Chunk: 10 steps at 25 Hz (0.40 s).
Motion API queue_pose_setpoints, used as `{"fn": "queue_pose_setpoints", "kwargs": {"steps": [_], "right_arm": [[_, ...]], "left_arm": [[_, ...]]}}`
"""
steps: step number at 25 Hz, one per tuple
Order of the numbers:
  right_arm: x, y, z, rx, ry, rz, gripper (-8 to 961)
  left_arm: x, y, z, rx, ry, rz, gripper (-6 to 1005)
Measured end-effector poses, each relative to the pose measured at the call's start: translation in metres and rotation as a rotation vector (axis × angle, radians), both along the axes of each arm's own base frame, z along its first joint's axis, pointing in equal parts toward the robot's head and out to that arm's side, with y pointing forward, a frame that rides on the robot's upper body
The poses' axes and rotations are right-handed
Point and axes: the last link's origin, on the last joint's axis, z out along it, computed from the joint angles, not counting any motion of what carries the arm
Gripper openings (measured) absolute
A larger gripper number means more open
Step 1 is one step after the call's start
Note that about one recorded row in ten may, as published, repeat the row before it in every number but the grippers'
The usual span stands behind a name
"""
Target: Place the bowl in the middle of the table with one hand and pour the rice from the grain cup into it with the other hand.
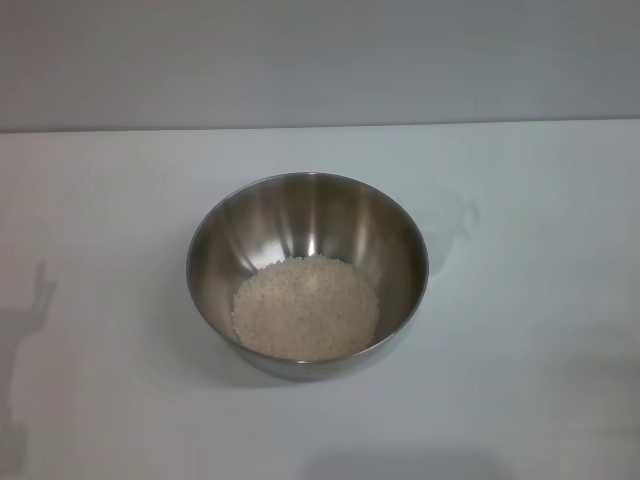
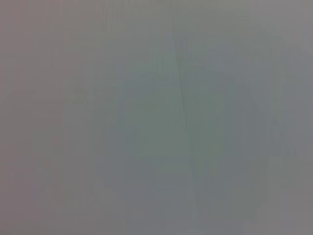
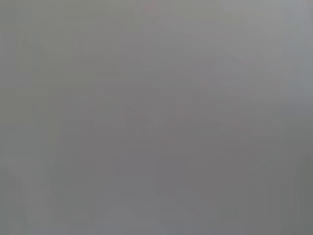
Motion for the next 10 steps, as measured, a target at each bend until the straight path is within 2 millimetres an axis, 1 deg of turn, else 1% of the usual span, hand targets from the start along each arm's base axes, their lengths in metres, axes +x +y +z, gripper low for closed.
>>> {"fn": "queue_pose_setpoints", "kwargs": {"steps": [4,6,10], "right_arm": [[0.0,-0.001,0.002,0.018,0.002,-0.002,840],[0.002,-0.001,0.004,0.04,0.012,-0.014,840],[0.004,-0.002,0.008,0.075,0.032,-0.035,840]], "left_arm": [[0.0,-0.002,-0.003,-0.017,0.006,-0.005,800],[0.001,-0.006,-0.007,-0.035,0.011,-0.013,800],[0.0,-0.013,-0.007,-0.025,0.003,-0.011,800]]}}
